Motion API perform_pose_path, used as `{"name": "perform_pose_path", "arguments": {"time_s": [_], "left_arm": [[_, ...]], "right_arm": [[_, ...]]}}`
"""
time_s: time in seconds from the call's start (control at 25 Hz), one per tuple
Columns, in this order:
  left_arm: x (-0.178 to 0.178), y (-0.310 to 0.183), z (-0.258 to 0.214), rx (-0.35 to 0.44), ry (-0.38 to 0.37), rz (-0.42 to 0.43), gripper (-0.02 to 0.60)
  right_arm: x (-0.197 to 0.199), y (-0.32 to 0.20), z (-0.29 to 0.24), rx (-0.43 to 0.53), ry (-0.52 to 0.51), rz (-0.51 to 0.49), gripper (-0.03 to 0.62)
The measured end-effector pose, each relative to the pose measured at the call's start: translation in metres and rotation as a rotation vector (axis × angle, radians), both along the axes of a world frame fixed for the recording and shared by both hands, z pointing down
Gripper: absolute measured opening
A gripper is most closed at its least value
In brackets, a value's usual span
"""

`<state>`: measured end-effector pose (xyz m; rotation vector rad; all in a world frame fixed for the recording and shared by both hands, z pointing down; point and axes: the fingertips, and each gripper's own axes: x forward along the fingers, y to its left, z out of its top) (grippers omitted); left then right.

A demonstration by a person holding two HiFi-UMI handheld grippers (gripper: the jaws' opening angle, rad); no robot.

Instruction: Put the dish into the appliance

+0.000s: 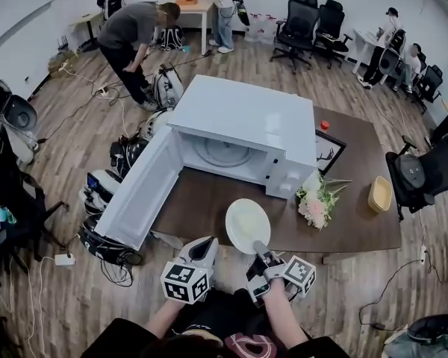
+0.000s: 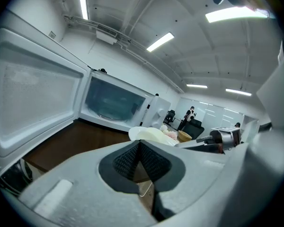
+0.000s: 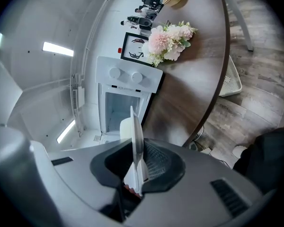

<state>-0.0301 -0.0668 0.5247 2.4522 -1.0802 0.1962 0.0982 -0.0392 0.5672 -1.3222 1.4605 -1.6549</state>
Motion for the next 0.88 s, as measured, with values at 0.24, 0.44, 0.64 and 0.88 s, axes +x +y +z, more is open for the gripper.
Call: {"name": "perform_pose_path", "arguments": {"time_s": [0.24, 0.44, 0.64, 0.88], "left_arm": [[-0.011, -0.02, -0.003, 0.006, -0.007, 0.002, 0.009], [-0.019, -0.034, 0.001, -0.003, -0.015, -0.039, 0.009], [-0.017, -0.051, 0.004, -0.018, -0.012, -0.066, 0.009], [-0.013, -0.076, 0.001, -0.012, -0.036, -0.098, 0.009]], "right_arm": [[-0.009, -0.019, -0.003, 0.007, 0.001, 0.014, 0.06], [-0.012, -0.036, -0.002, 0.006, -0.019, 0.008, 0.06], [-0.007, -0.059, -0.001, -0.009, -0.014, -0.018, 0.06], [-0.002, -0.095, -0.006, -0.008, -0.022, -0.054, 0.061]]}}
